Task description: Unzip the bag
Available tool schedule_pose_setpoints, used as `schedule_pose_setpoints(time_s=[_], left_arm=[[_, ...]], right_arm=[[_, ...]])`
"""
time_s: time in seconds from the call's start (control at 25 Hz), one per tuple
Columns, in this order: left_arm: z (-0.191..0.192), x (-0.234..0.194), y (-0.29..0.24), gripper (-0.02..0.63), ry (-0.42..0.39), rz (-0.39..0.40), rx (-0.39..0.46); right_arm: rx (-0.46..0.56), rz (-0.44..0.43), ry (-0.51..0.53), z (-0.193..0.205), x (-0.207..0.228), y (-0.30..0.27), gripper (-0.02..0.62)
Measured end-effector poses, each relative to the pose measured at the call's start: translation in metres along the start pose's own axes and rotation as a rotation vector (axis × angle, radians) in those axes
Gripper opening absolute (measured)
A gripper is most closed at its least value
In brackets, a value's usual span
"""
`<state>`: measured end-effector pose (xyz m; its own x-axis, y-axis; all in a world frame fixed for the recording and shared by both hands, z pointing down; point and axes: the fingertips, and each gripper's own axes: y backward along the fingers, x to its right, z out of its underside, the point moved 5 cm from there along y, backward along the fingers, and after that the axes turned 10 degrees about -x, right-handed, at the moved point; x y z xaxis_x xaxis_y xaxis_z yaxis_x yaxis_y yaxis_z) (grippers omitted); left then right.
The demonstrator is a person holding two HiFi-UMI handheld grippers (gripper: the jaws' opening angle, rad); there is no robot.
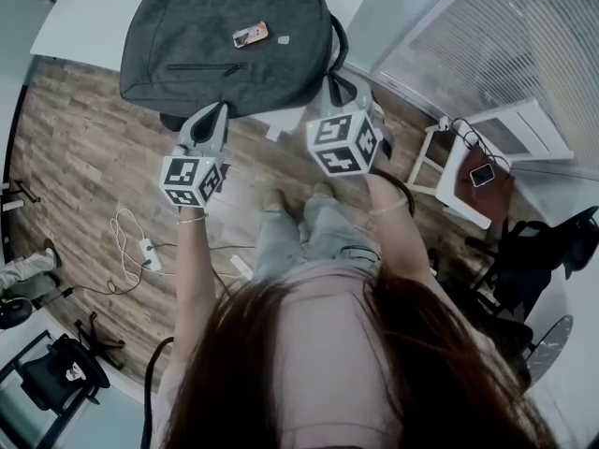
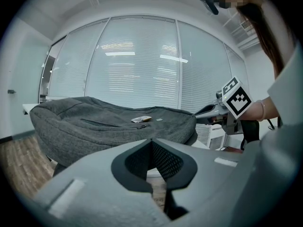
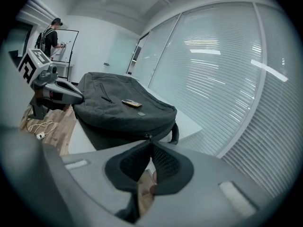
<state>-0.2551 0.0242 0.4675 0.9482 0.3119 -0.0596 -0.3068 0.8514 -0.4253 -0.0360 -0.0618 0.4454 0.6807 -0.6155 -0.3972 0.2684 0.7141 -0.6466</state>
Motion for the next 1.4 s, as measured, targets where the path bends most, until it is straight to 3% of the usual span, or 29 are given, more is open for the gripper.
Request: schedule_pose_setpoints(time_s=[0.32,0.72,1.24,1.4], left_arm=[[0.002,0.001,0.002,0.008,-0.022,0.016,0.006],[-0.008,0.005,0.003,0.011,-0.030,-0.034,-0.020],[-0.053,0.031,0.006,0.015,-0.050,-0.050,-0.023],[-0.067,0.047,0.000,0.061,-0.064,-0.031,-0.024]], right_arm=[[0.000,-0.062,0.017,-0.001,0.005,-0.002,0.014],[0.014,-0.126,0.008,0.001,0.008,-0.001,0.012],[0.027,-0.153,0.001,0.003,0.010,-0.001,0.012],[0.030,-0.167,-0.009,0.003,0.011,0.000,0.012]])
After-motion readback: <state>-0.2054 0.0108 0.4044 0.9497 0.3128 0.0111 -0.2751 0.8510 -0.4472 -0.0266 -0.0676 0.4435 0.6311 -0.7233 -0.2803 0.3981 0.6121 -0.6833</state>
